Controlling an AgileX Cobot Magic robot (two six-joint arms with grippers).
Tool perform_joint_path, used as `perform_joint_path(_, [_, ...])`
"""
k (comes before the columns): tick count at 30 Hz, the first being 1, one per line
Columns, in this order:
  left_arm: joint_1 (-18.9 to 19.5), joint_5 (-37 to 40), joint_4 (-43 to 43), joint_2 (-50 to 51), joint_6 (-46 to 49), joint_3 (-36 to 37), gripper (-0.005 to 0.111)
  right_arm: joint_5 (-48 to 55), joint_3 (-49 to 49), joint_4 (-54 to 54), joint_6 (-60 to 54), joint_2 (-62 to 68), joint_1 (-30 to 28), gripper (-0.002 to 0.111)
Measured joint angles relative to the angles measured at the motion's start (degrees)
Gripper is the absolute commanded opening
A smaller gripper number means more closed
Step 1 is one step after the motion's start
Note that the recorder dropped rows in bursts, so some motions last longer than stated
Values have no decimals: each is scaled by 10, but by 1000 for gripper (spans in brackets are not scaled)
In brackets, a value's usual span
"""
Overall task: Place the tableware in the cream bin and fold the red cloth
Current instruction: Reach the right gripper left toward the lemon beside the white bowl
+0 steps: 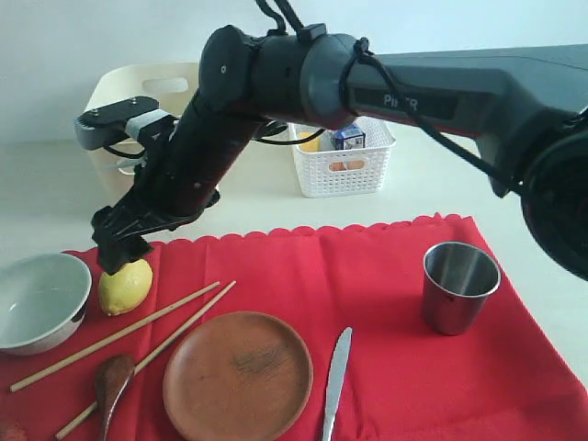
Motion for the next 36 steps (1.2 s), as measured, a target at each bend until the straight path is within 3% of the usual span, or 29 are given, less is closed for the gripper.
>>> perform_joint_path(21, [0,0,0,0,0,0,0,-155,0,-46,150,64,21,85])
perform_joint_path(36, [0,0,0,0,0,0,0,-179,0,-55,303,91,22,85])
